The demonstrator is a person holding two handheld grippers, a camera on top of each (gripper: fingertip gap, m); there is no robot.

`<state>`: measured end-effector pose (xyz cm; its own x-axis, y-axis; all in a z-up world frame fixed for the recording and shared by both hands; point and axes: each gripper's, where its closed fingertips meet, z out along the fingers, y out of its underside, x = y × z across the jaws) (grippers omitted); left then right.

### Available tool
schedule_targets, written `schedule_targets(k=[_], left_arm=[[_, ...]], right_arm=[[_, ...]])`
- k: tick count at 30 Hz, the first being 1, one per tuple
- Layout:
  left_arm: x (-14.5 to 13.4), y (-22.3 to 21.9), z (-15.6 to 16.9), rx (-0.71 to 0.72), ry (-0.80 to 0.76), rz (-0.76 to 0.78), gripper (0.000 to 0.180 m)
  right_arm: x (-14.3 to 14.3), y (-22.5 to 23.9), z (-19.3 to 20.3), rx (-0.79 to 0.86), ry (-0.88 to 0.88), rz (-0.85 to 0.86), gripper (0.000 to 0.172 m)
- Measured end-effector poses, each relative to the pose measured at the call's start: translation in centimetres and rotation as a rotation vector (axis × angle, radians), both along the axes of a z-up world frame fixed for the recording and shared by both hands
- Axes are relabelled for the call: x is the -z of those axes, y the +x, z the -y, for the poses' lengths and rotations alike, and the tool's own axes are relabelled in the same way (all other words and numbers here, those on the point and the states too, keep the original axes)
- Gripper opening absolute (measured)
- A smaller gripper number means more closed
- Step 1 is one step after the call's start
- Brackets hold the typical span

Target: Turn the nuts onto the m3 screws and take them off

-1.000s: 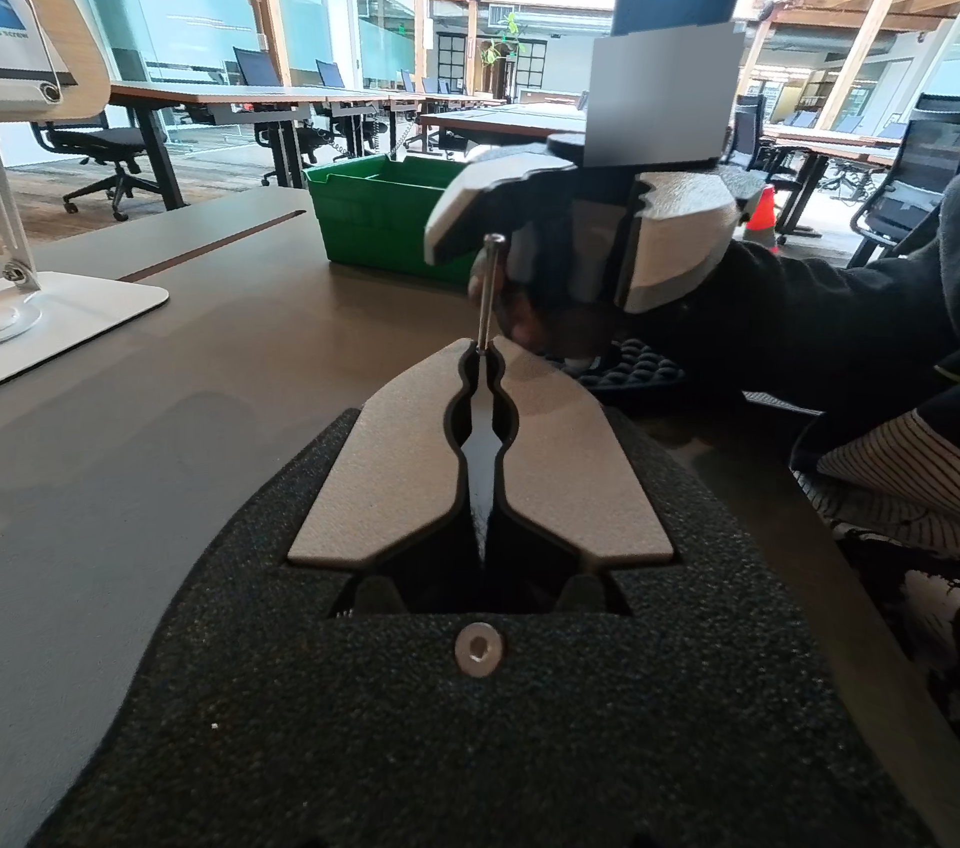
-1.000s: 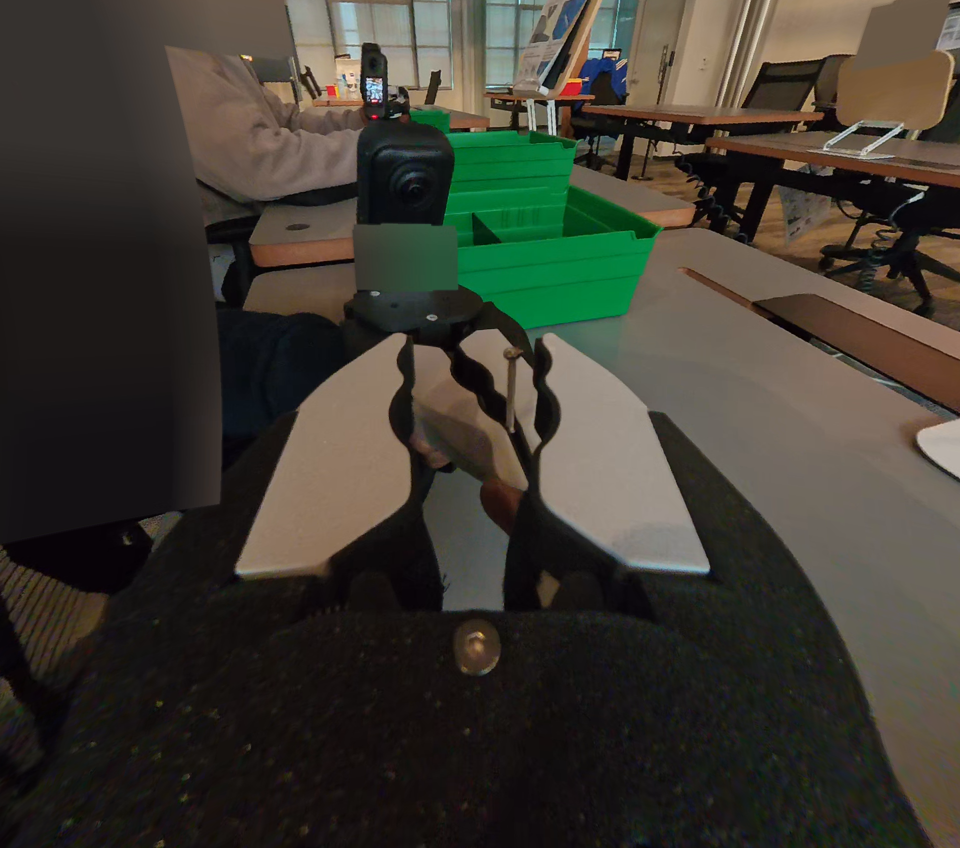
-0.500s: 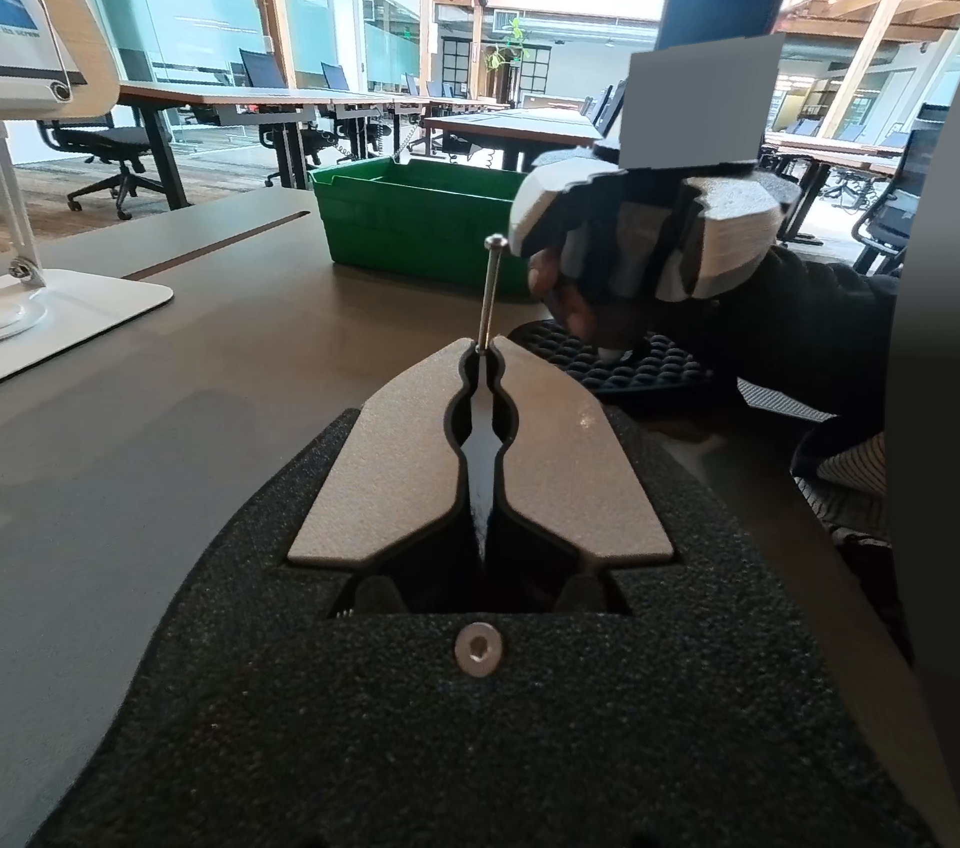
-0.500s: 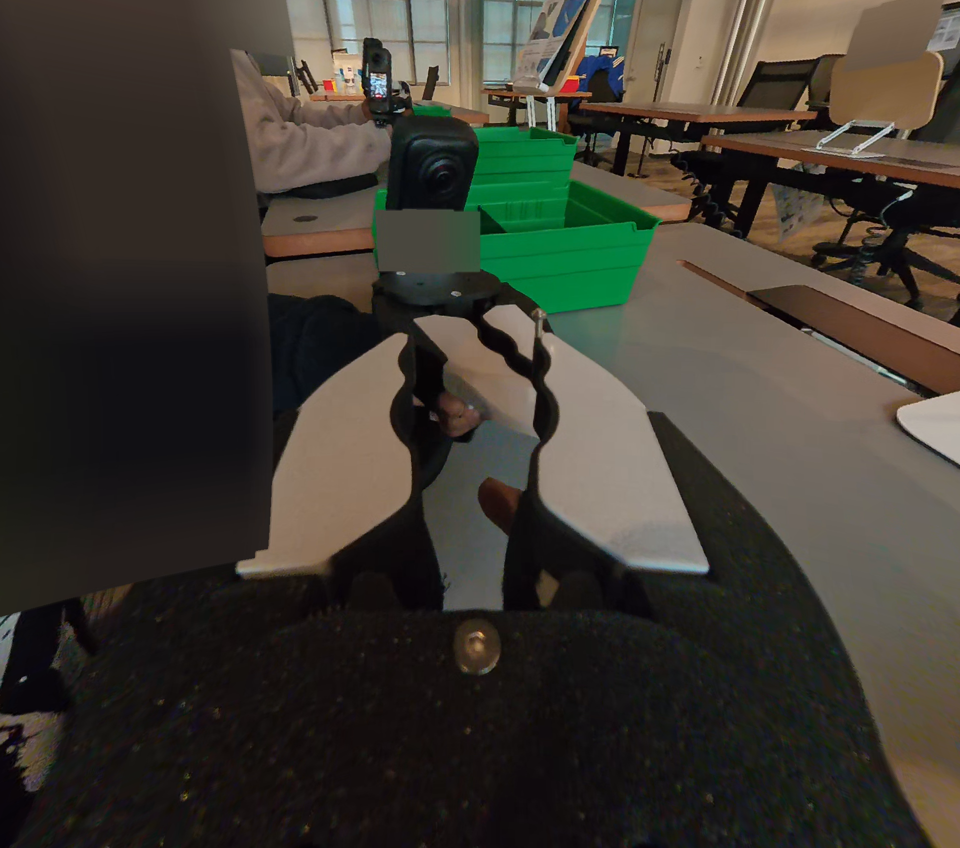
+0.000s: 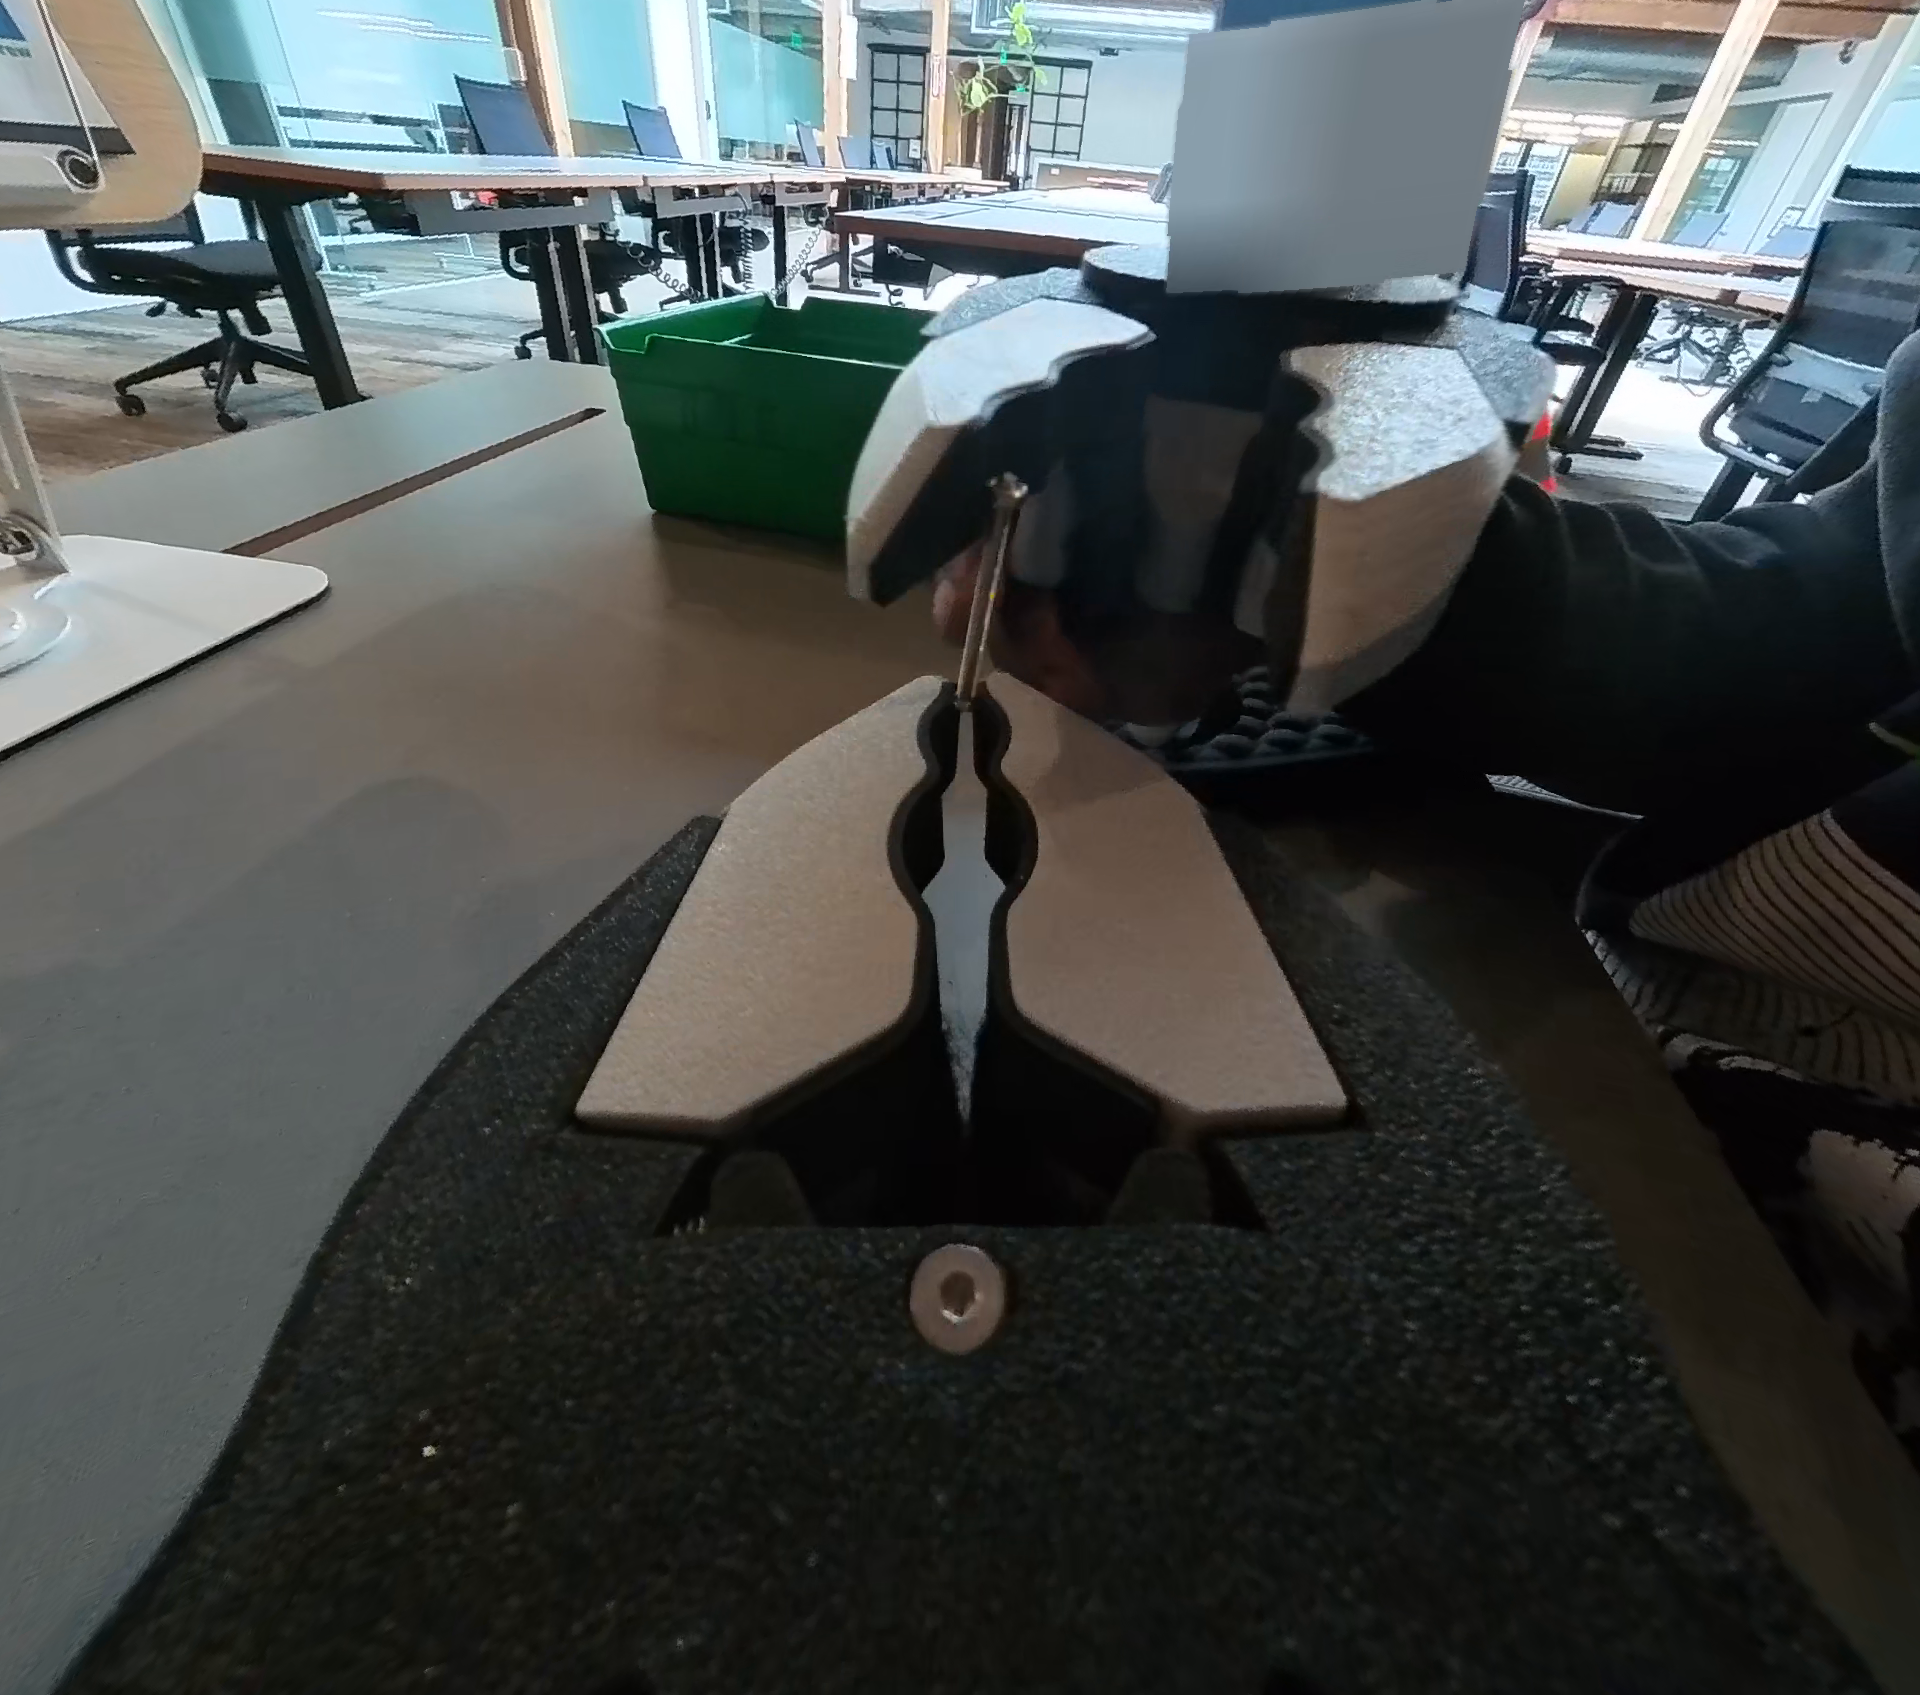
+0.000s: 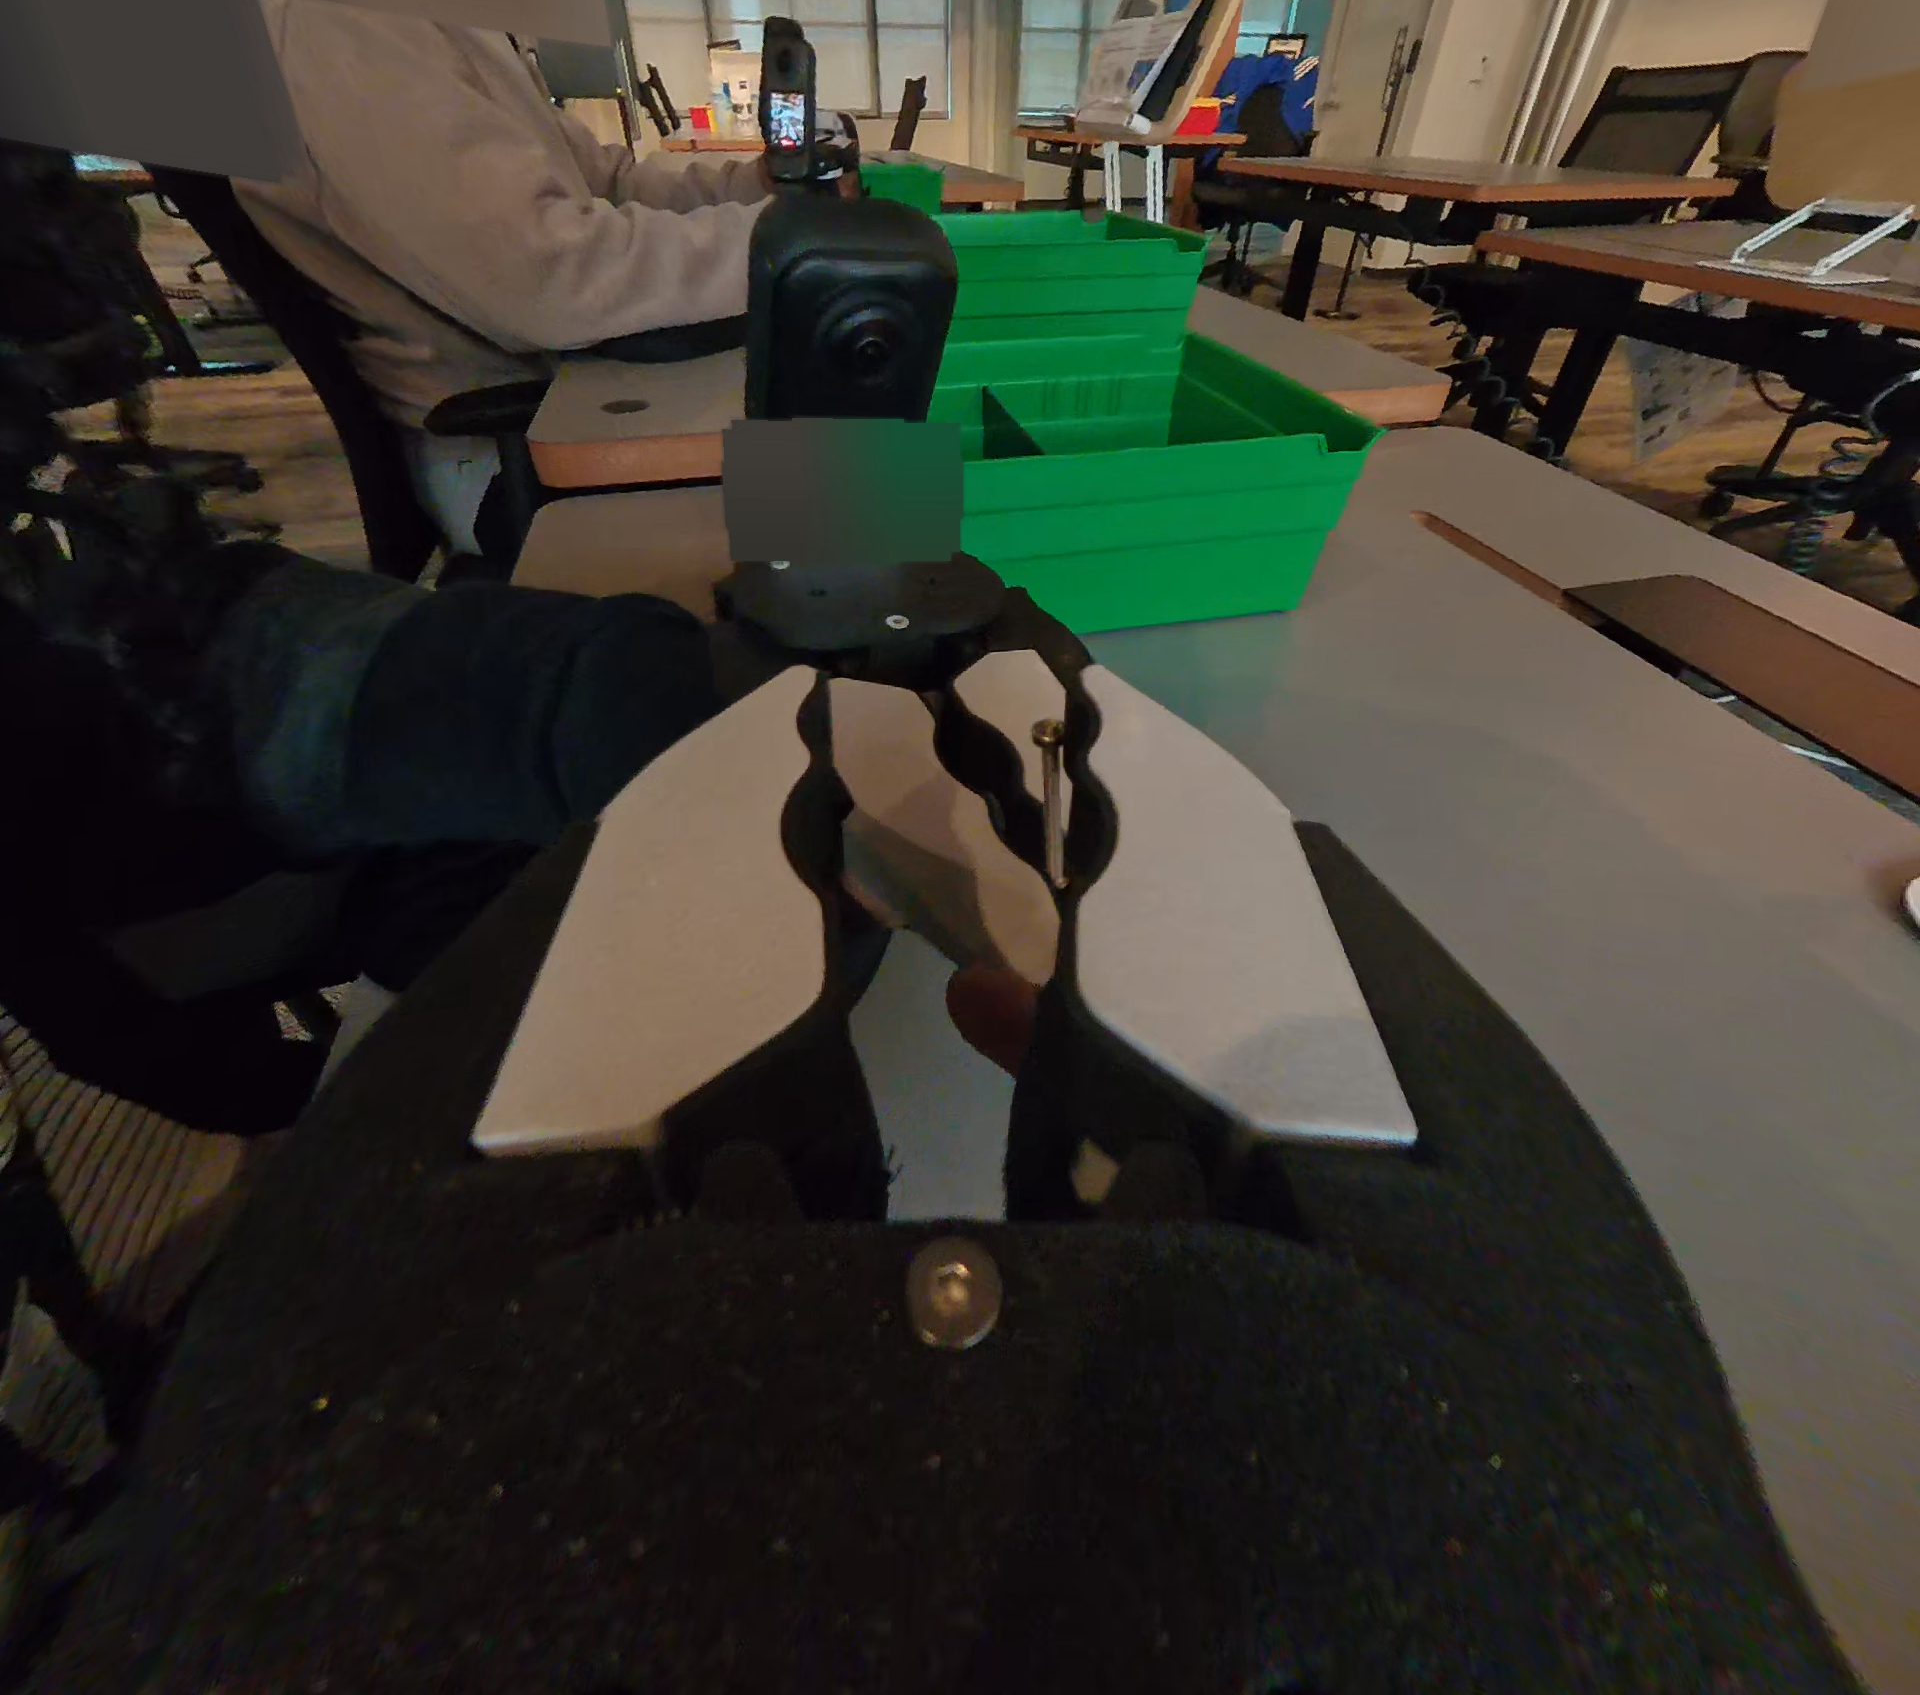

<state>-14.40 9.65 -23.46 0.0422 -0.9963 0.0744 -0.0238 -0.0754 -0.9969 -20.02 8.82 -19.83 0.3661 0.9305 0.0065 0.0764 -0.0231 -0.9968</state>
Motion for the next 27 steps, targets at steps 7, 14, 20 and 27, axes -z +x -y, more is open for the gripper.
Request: schedule_targets(k=[7,14,20,27], left_arm=[[-0.3,-0.2,-0.3,-0.015,-0.016,0.022,0.001],[-0.3,-0.2,-0.2,-0.011,-0.012,0.019,0.001],[-0.2,-0.2,-0.1,-0.004,-0.009,0.013,0.001],[-0.2,-0.2,-0.2,-0.008,-0.012,0.014,0.001]], right_arm=[[-0.1,1.5,0.7,0.035,0.007,-0.014,0.042],[0.0,2.6,0.8,0.071,0.013,-0.021,0.041],[-0.5,1.2,-0.3,0.045,0.017,-0.035,0.041],[-0.3,0.2,0.1,0.007,0.034,-0.005,0.041]])
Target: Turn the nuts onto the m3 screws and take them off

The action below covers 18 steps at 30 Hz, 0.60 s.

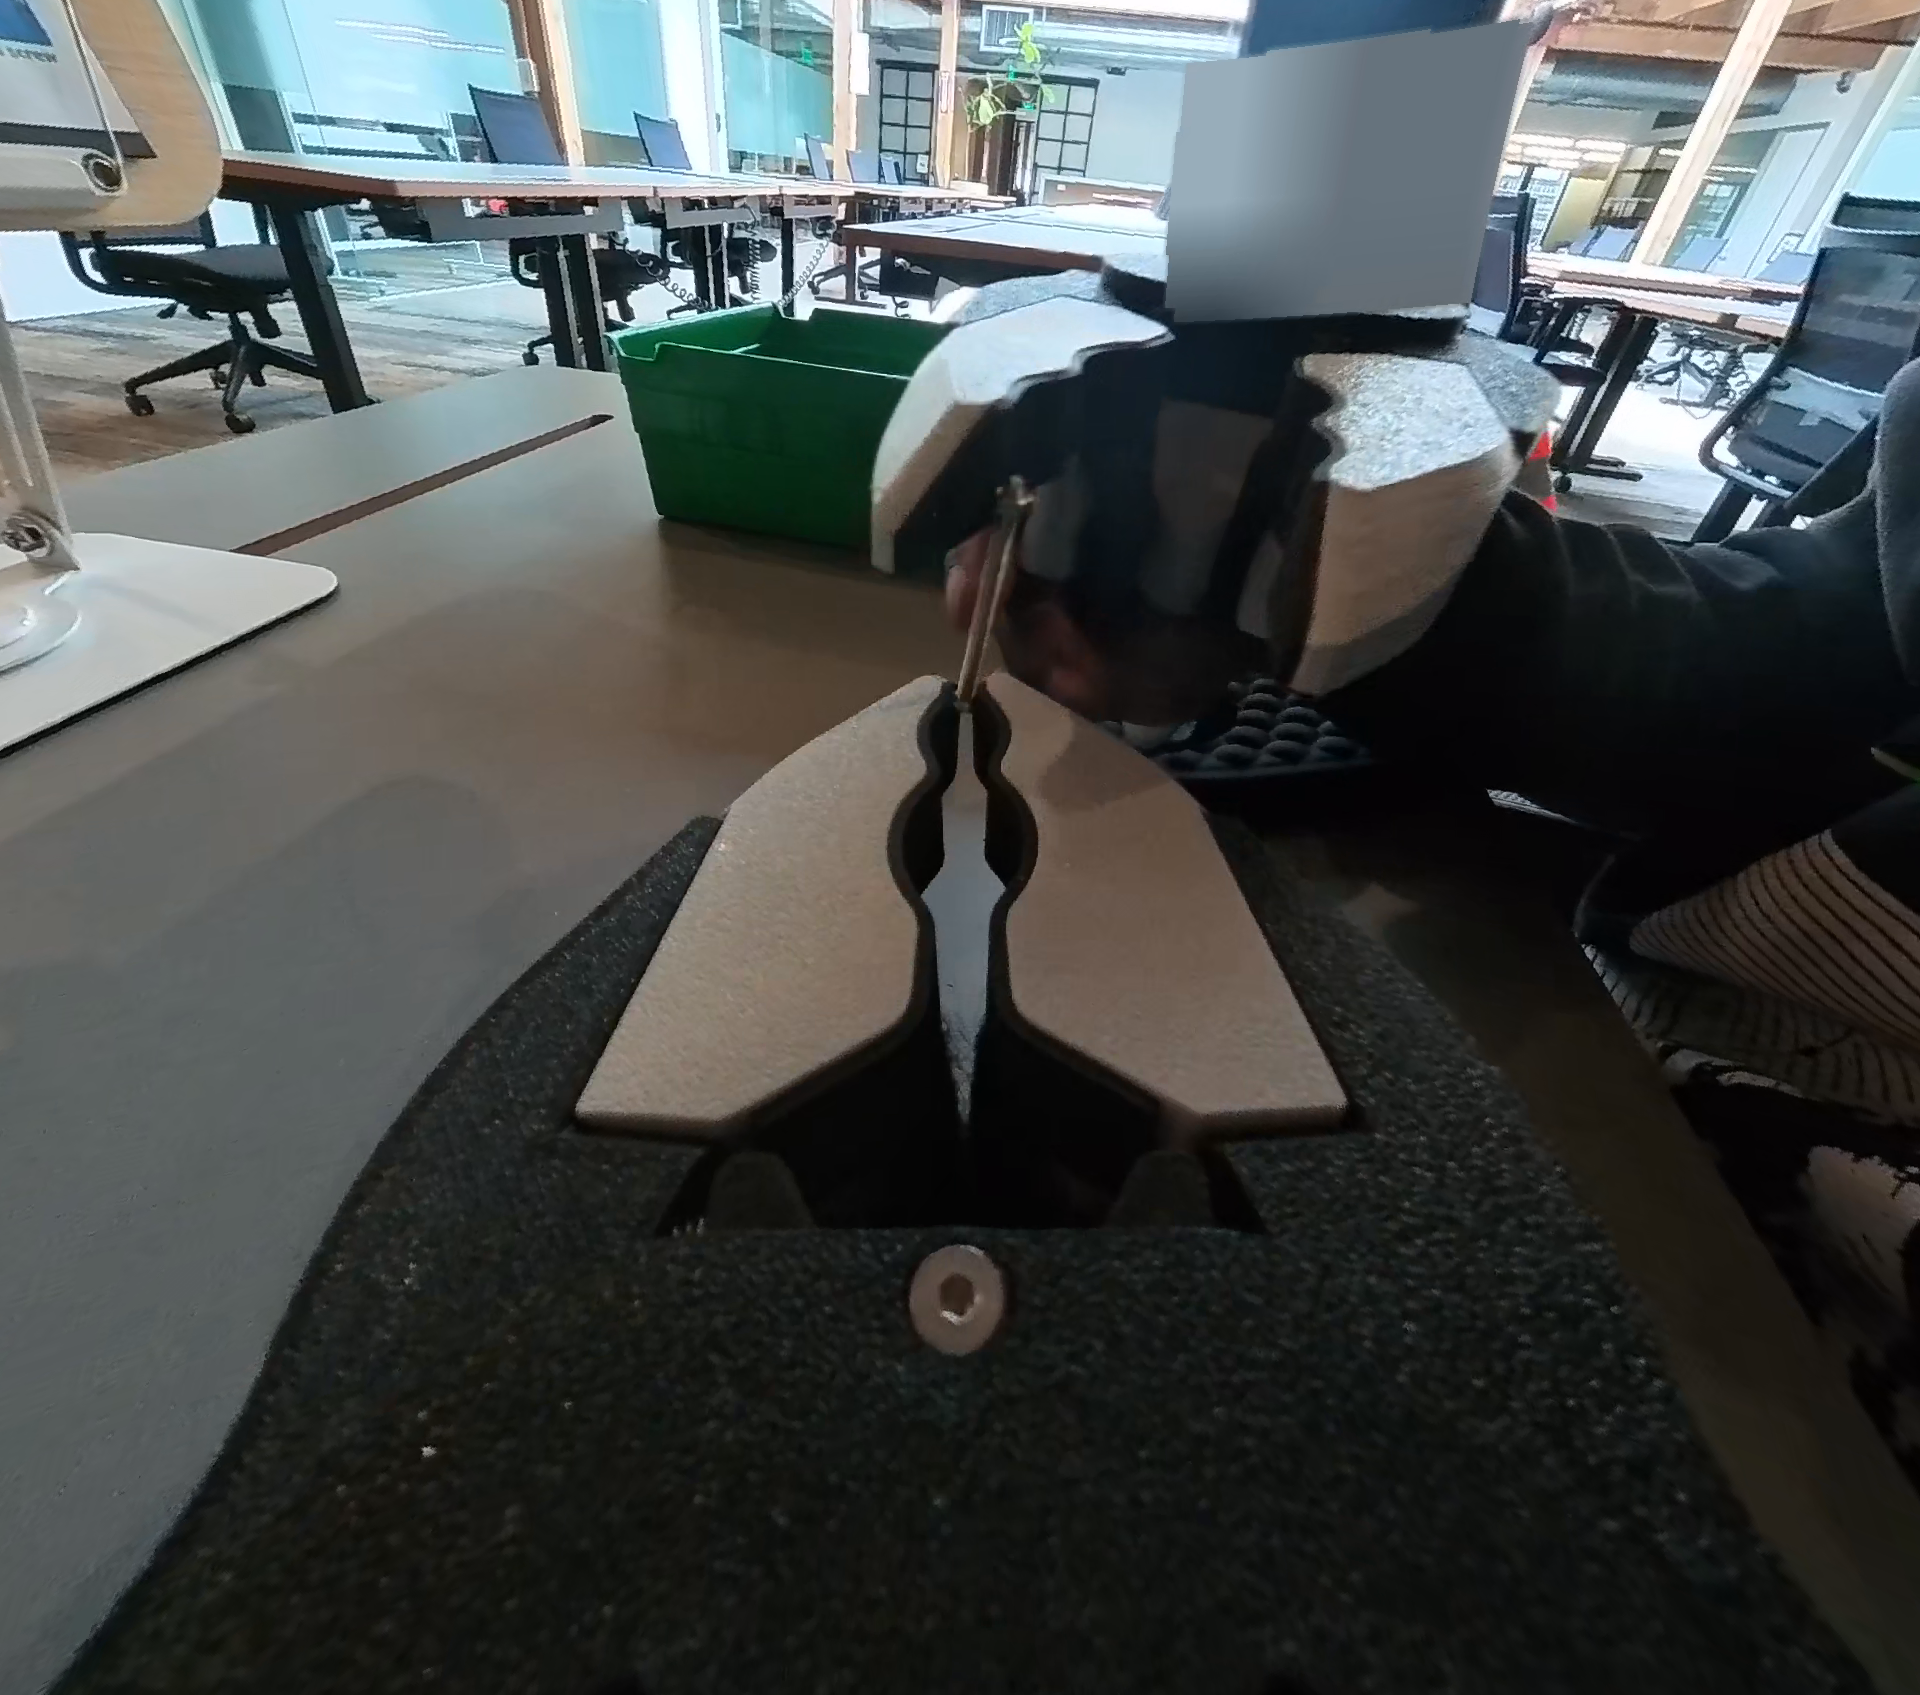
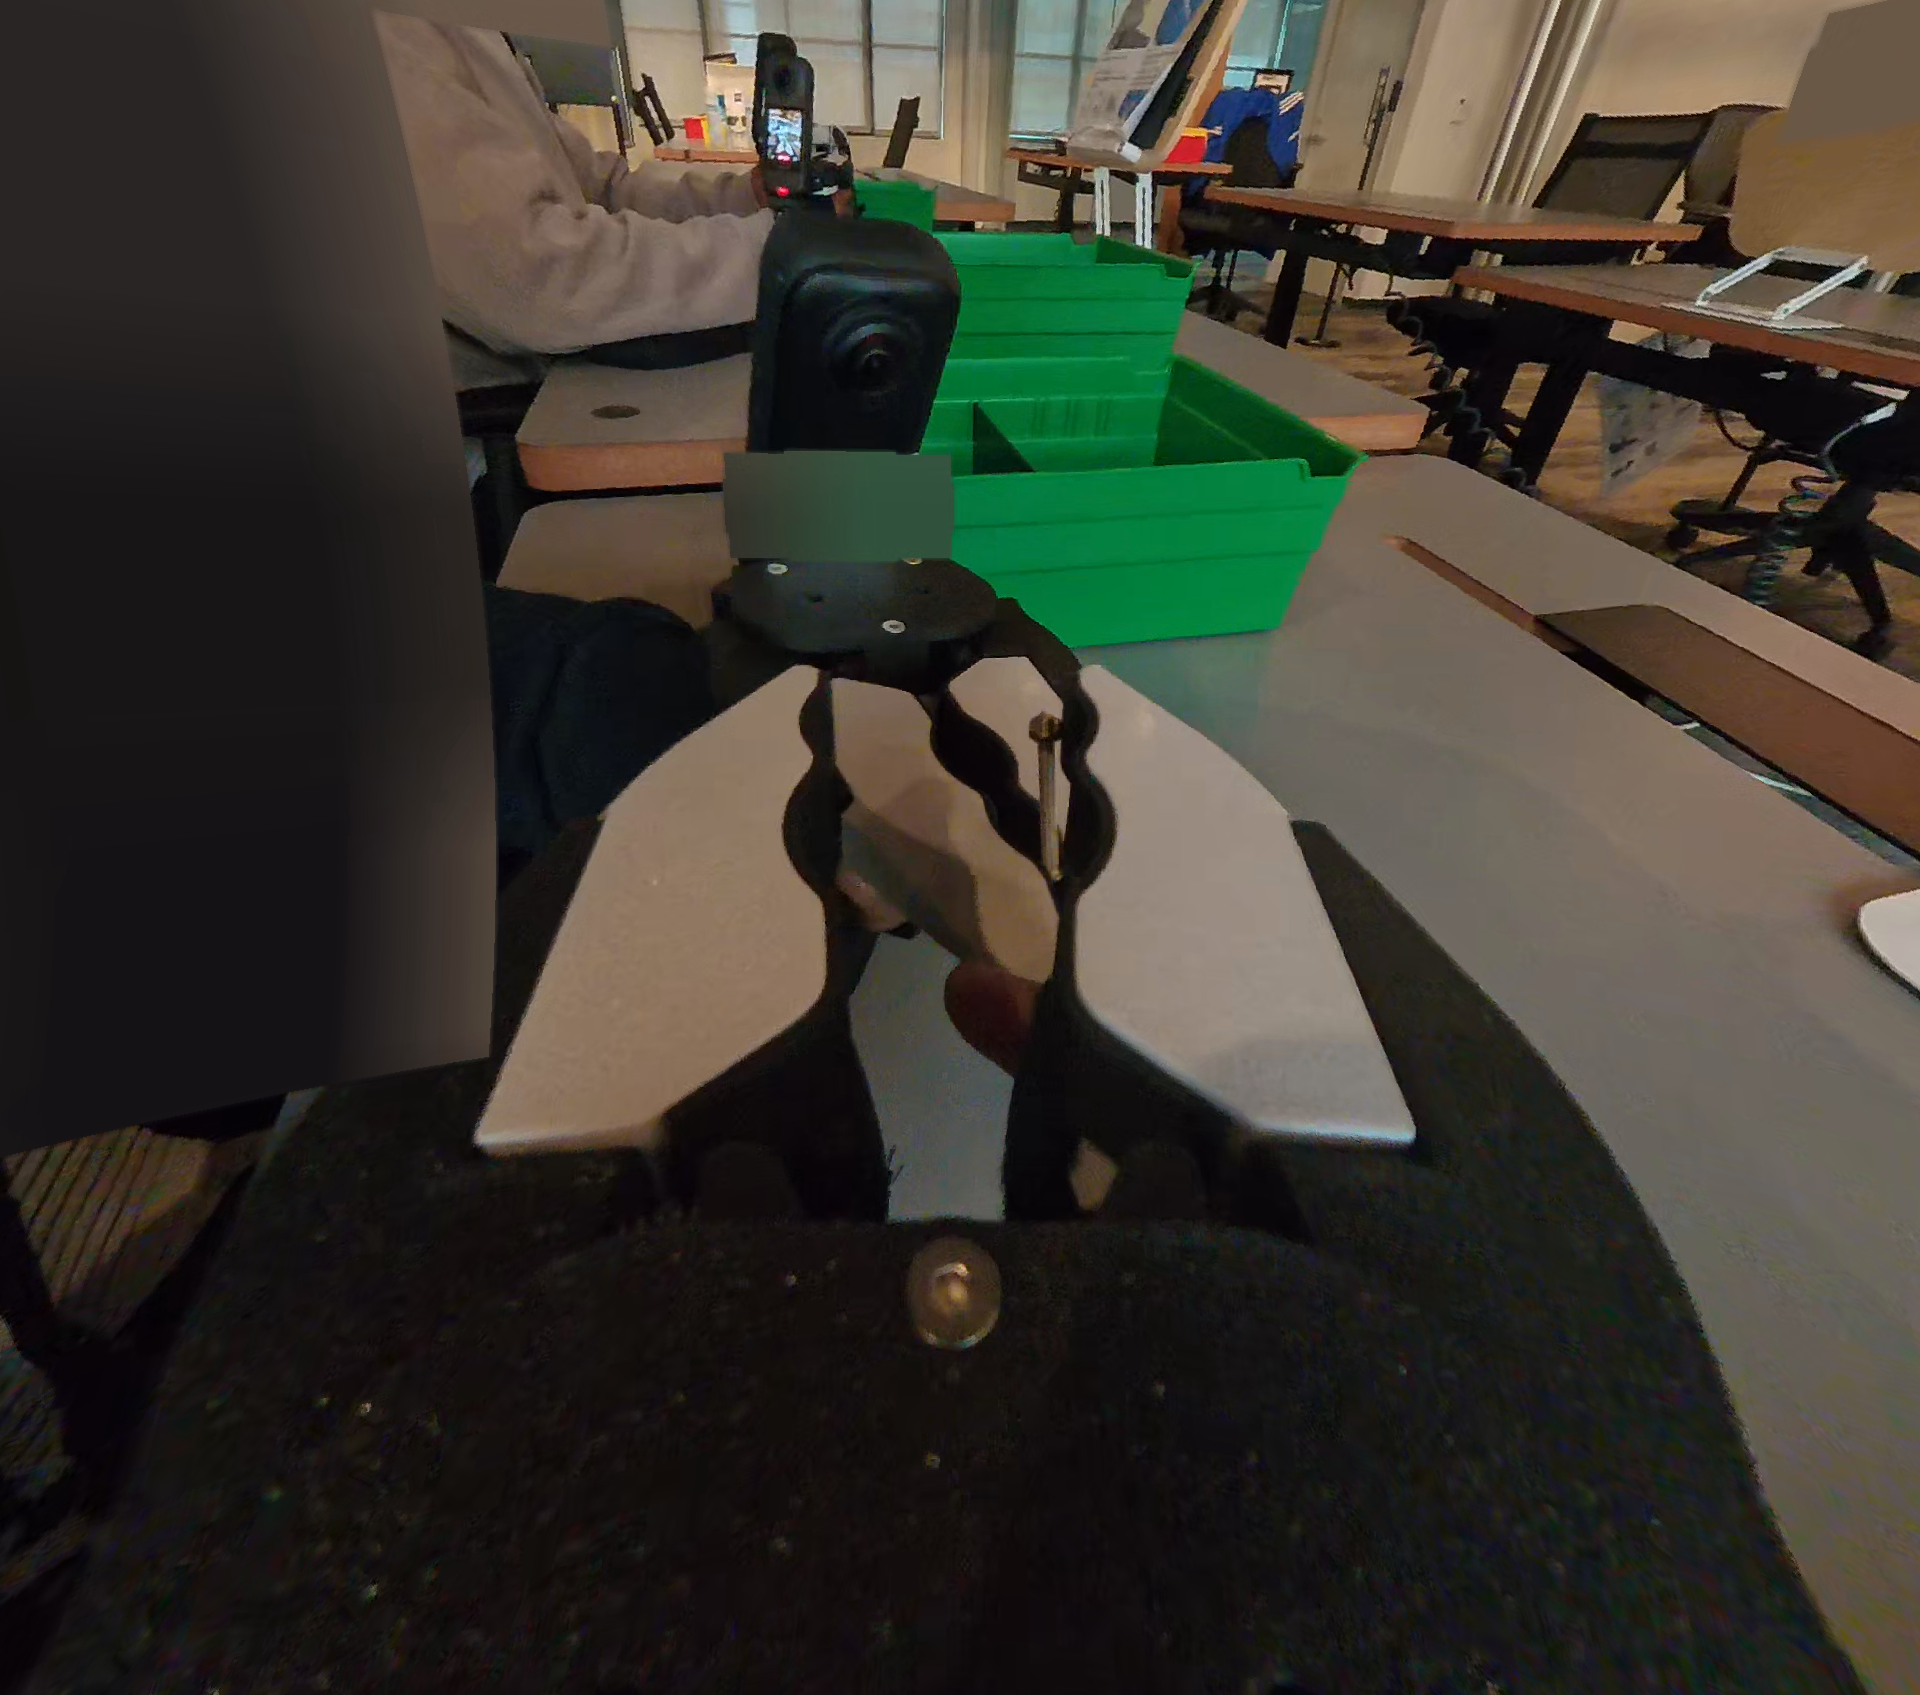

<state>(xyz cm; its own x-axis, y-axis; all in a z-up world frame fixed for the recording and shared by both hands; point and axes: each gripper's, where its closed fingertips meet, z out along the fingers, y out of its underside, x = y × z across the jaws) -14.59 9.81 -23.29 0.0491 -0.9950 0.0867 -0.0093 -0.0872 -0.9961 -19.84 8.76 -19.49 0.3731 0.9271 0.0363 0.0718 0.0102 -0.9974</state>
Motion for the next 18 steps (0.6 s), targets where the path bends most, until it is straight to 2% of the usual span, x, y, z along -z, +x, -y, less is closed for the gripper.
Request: schedule_targets(k=[11,18], left_arm=[[-0.2,-0.1,-0.1,-0.005,-0.005,0.010,0.001],[0.0,0.0,0.0,0.005,-0.001,0.002,0.001]], right_arm=[[0.0,2.4,0.9,0.060,0.006,-0.012,0.039],[-0.2,1.2,-0.6,0.049,0.006,-0.019,0.040]])
